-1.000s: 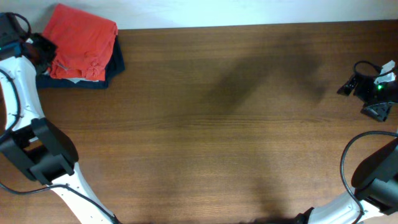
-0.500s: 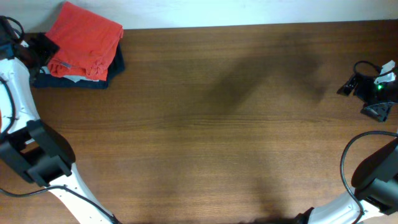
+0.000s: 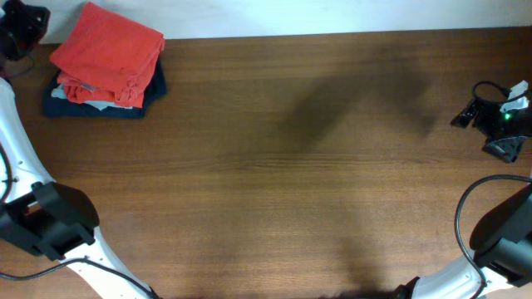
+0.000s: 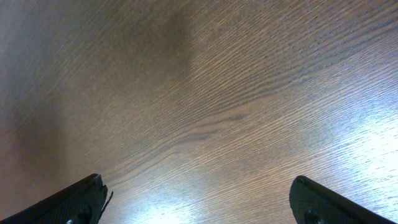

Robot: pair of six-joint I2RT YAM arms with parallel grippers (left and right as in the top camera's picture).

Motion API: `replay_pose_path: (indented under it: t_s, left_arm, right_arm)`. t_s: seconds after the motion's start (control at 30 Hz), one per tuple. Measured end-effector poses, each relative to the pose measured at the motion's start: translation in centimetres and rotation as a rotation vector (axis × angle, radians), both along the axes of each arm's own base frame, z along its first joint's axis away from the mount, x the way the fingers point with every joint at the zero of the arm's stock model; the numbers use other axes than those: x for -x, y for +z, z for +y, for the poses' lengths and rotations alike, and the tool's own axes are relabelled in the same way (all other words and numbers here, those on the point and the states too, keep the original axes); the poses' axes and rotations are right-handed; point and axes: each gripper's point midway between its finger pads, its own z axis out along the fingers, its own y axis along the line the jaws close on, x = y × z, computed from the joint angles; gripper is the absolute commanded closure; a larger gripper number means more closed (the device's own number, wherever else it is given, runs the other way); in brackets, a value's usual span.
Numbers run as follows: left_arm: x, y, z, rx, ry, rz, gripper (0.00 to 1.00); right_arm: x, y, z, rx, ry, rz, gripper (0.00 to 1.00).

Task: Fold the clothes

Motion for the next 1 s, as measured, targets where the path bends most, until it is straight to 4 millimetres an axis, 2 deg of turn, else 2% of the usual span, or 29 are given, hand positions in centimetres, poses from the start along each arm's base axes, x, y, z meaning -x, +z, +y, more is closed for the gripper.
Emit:
replay_pose_path:
  t_s: [0.07, 0.13, 0.4, 0.43, 0.5, 0.67, 0.83, 0.9, 1.0]
  left_arm:
    - [-0.3, -0.8, -0.2, 0.015, -0.019, 0.008, 0.96]
    - [-0.8, -2.7, -0.1, 0.037, -0.03, 0.037, 0.98]
    - [-3.0, -15.8, 0.6, 0.144, -0.072, 0.23, 0.99]
    - [-3.0, -17.3, 0.8, 0.156, -0.071, 0.252, 0.99]
    - [-2.9, -18.9, 1.3, 0.166, -0.065, 0.277, 1.0]
    - [-2.3, -18.4, 3.1, 0.155, -0.052, 0.258, 0.99]
    - [-2.0, -17.5, 3.1, 0.174, -0.078, 0.232, 0.99]
    - [-1.9, -16.3, 2.5, 0.182, -0.1, 0.214, 0.99]
    - [-1.5, -13.1, 1.1, 0.184, -0.142, 0.169, 1.0]
  right_arm:
    - [0.0, 0.0, 0.0, 0.0, 0.0, 0.001, 0.01]
    - [0.0, 0.0, 0.0, 0.0, 0.0, 0.0, 0.01]
    - [0.0, 0.0, 0.0, 0.0, 0.001, 0.0, 0.01]
    - [0.0, 0.0, 0.0, 0.0, 0.0, 0.0, 0.01]
    - [0.0, 0.0, 0.0, 0.0, 0.0, 0.0, 0.01]
    - [0.0, 0.0, 0.0, 0.0, 0.0, 0.0, 0.01]
    - [0.0, 0.0, 0.0, 0.0, 0.001, 0.0, 0.01]
    - [0.0, 0.0, 0.0, 0.0, 0.0, 0.0, 0.02]
    - [0.0, 0.0, 0.0, 0.0, 0.001, 0.0, 0.01]
